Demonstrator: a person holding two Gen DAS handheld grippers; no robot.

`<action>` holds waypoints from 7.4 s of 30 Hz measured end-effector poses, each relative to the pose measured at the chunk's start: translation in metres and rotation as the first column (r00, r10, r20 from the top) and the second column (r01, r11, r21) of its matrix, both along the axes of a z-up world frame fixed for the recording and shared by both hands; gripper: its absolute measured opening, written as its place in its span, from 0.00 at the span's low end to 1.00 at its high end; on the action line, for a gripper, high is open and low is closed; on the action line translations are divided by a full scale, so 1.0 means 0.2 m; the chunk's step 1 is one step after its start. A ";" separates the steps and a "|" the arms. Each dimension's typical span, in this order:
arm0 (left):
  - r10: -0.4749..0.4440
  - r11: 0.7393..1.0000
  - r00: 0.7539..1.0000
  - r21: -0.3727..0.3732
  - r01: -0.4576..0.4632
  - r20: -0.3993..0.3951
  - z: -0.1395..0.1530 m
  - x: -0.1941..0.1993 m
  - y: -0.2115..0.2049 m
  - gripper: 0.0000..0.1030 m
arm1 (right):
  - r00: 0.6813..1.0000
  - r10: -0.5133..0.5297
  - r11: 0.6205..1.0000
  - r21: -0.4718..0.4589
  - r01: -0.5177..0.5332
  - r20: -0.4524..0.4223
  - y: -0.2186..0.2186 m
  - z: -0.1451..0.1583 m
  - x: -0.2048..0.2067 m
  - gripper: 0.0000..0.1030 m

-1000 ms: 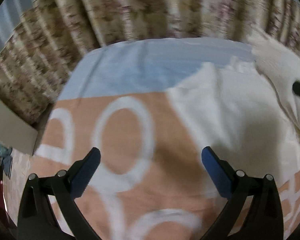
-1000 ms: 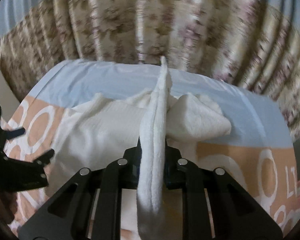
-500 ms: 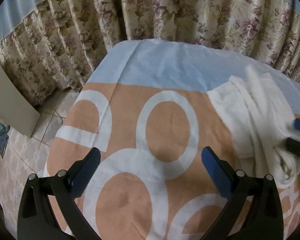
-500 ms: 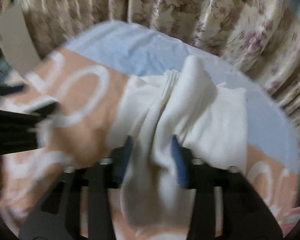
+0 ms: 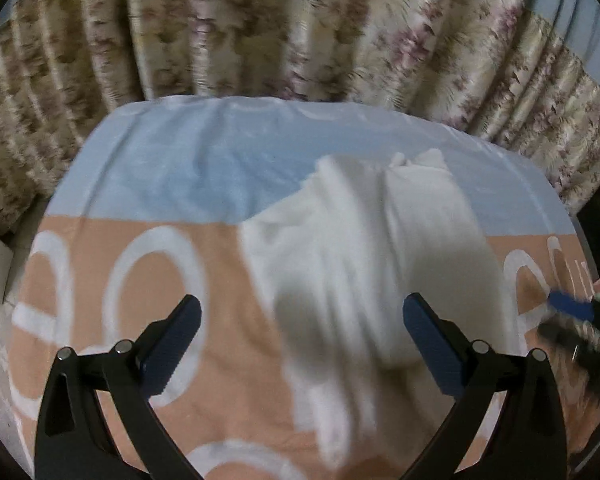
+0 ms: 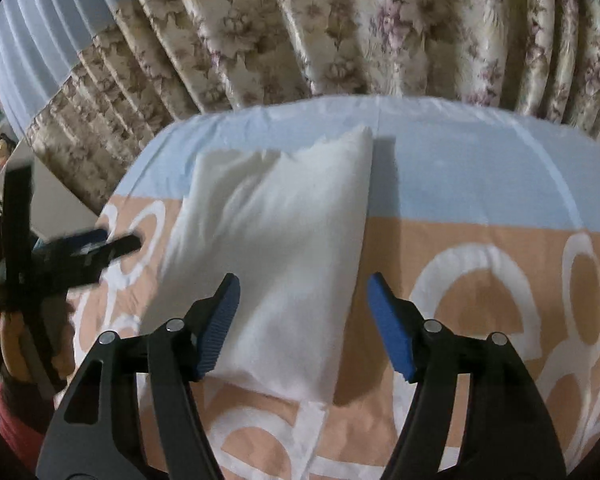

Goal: Fold small clothes

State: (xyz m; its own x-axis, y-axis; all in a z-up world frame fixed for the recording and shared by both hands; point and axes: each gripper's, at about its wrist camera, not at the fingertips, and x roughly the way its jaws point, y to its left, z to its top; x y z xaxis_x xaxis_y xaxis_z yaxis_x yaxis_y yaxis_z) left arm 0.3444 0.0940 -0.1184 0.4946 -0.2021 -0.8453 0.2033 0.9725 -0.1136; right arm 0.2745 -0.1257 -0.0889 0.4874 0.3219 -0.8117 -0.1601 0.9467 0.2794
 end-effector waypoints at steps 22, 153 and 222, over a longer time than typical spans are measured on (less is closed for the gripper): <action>-0.171 0.985 0.984 -0.048 0.168 -0.058 -0.12 0.16 -0.17 0.27 | 0.998 0.056 0.998 0.033 -0.056 0.000 0.02 -0.14 -0.05 0.09; -0.145 0.982 0.989 0.129 0.139 0.039 -0.34 -1.04 -0.86 0.76 | 0.994 0.057 0.993 -0.110 -0.046 0.094 -0.61 -0.22 -0.66 0.52; 0.070 0.979 0.949 0.162 -0.125 0.308 0.37 -1.72 -0.51 0.98 | 0.922 -0.222 0.940 -0.182 0.289 0.318 -0.44 0.42 -1.40 0.97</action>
State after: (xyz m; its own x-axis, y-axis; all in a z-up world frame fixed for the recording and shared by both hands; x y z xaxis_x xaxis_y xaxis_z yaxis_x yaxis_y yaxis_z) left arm 0.0000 -0.0083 -0.0440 0.7398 -0.0009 -0.6728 0.1042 0.9881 0.1133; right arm -0.0051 -0.2146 -0.0051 0.7518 -0.0163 -0.6592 0.0537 0.9979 0.0366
